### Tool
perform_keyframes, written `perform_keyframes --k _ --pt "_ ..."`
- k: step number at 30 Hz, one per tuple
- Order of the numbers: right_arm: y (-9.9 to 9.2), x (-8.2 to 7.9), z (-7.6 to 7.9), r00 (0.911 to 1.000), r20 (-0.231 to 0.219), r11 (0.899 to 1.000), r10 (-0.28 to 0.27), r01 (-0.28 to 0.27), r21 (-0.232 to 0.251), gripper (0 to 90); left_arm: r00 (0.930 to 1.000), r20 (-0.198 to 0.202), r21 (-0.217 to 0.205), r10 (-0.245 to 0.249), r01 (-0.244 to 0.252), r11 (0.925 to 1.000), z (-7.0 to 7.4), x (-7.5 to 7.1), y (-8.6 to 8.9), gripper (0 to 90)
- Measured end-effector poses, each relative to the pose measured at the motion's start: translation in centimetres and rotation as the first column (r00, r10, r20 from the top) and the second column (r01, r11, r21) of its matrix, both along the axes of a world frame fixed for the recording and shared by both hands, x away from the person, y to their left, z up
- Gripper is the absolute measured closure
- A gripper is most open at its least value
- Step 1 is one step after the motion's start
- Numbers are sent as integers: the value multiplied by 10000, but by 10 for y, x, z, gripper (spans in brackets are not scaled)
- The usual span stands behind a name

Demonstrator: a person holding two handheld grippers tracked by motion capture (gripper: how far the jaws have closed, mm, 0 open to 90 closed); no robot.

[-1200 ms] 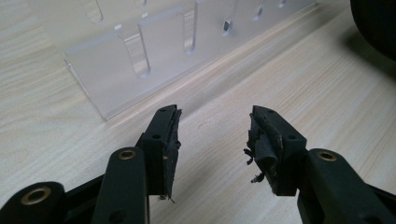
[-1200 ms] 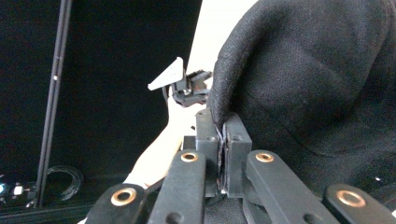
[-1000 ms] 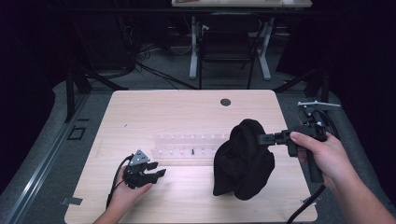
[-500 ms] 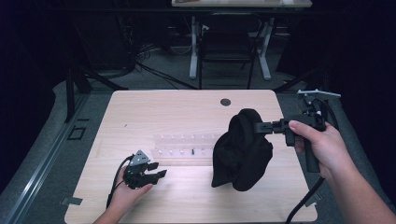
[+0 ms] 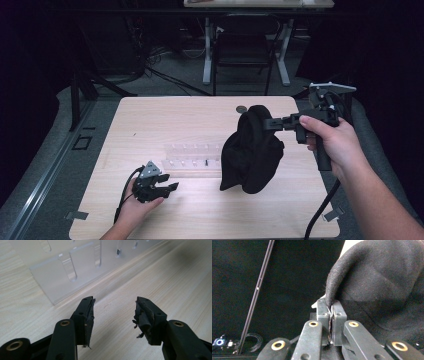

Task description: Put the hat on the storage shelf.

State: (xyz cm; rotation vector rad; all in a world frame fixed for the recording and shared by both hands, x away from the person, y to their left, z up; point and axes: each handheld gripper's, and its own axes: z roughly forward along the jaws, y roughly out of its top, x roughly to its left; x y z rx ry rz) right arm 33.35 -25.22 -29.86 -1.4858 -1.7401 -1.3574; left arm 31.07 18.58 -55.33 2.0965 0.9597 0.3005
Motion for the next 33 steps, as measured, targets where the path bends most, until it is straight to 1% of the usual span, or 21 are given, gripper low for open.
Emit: perform_keyframes --k 4,9,13,15,17,20,22,23,24,26,32,33 --pt "4 7 0 10000 -6 10000 -16 16 75 880 10000 -17 -38 36 -36 10000 0 0 0 491" --pt "12 16 0 9999 45 9998 136 -136 148 880 10000 -53 -92 6 -6 10000 0 0 -1 496" --pt "17 24 -1 9999 69 9995 105 -107 313 880 10000 -62 -71 -51 50 10000 0 0 -1 496" --pt "20 28 -1 9999 95 9996 100 -103 280 880 10000 -71 -103 -15 14 9999 0 0 -1 496" --pt "22 31 -2 9999 94 9993 54 -57 365 880 10000 -25 -99 -15 15 10000 0 0 0 494" --pt "25 36 -3 9999 99 9991 61 -65 412 880 10000 -64 -66 26 -27 10000 0 0 0 492" --pt "28 40 -4 9999 101 9991 51 -55 413 880 9999 29 -83 131 -131 9999 -1 0 -1 492" --pt "29 42 -4 10000 93 9992 26 -30 401 880 10000 29 -49 69 -69 10000 -1 0 -1 492" --pt "30 43 -5 9999 94 9992 43 -46 385 880 10000 -74 -87 -38 37 10000 -1 0 0 492" --pt "32 46 -5 10000 64 9994 18 -21 355 880 10000 -49 -54 -63 63 10000 -1 1 0 492" --pt "37 52 -4 9999 130 9994 23 -27 342 879 10000 39 -67 73 -73 10000 -1 0 -1 492" --pt "38 55 -5 9999 146 9996 -1 -3 270 880 10000 39 -75 71 -71 9999 -1 0 -1 492"
